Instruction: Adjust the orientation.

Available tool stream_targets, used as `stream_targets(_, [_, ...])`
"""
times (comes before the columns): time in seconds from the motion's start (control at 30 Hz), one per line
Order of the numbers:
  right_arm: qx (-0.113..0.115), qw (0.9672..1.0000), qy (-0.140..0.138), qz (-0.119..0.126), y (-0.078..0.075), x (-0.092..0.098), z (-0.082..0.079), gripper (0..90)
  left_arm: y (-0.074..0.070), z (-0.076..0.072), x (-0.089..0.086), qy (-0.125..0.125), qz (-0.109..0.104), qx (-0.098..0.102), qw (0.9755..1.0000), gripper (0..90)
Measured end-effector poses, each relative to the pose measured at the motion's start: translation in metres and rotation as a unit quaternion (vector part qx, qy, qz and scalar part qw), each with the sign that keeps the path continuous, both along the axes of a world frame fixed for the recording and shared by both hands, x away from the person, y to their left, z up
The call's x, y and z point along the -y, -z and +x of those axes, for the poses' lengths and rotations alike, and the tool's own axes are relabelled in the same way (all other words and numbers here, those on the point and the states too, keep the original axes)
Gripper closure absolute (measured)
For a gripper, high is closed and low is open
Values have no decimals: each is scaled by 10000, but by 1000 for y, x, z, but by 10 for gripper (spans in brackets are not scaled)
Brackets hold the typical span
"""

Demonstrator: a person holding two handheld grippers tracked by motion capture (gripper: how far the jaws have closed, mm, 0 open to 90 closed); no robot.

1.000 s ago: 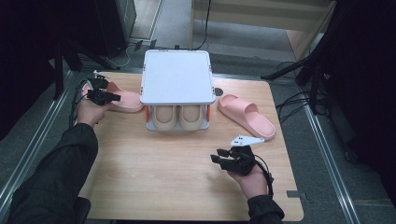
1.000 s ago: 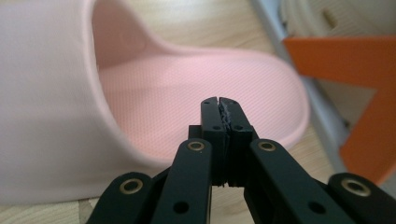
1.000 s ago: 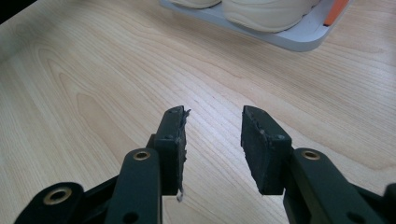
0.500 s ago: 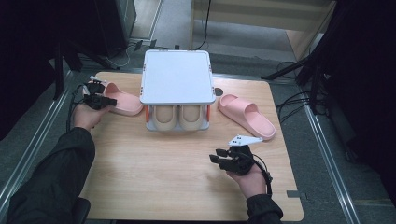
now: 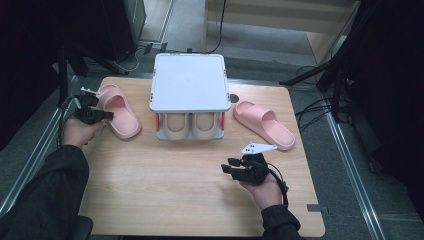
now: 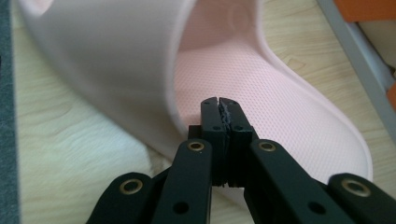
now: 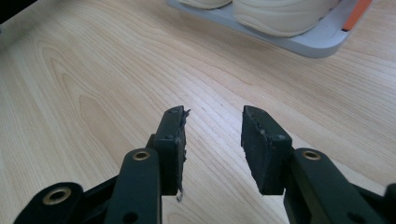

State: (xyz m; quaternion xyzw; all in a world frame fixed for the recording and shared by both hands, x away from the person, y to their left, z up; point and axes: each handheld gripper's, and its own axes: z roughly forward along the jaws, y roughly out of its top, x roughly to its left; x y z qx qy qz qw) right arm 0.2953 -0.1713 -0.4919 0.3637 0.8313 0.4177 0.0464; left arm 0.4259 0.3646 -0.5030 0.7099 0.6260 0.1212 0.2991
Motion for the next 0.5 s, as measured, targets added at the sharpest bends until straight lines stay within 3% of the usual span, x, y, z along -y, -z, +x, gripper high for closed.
stream_targets(0.2, [8,9999,-125,-10,1,-7,3,606,-2,-9,-10,-85,-166,-8,9998,867])
stream_targets(0.33, [-15,9999,-162,-4,1,-10,6,604,-12,-14,-8,-29,-275,172,9995,765])
stream_targets(0.5, [-1,9998,-196,-6,1,-13,7,604,-21,-17,-16,-218,-225,282,9991,597])
